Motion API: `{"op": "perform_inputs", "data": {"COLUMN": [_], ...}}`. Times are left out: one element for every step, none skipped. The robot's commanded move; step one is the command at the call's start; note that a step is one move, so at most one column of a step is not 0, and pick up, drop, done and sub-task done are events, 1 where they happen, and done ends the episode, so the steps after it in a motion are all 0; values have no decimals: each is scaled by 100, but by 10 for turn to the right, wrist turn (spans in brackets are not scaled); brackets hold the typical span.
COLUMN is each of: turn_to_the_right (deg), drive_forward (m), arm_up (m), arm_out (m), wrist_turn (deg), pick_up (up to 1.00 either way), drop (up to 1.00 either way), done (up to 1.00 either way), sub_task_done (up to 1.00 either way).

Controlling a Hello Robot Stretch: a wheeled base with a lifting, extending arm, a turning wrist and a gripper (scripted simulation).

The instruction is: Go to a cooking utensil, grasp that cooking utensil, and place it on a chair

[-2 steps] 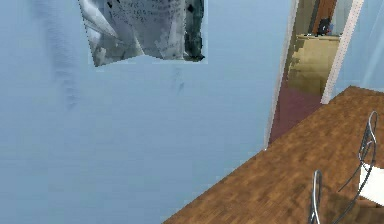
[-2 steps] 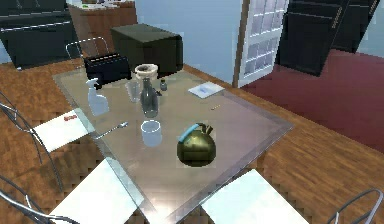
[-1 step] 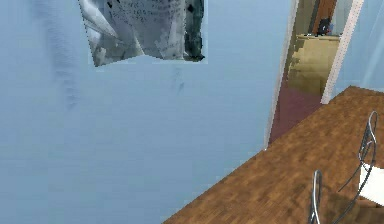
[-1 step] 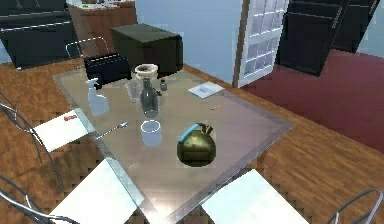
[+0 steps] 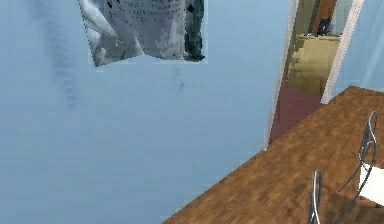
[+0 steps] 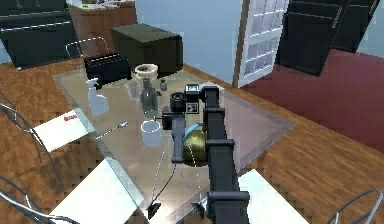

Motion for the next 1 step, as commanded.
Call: {"op": "perform_inputs", "data": {"turn_to_the_right": [0], "drive_forward": [0], "arm_up": [0], "arm_out": [0], "wrist_turn": [450], "pick_up": [0], "drop": [0], "done": [0], "sub_task_done": [0]}}
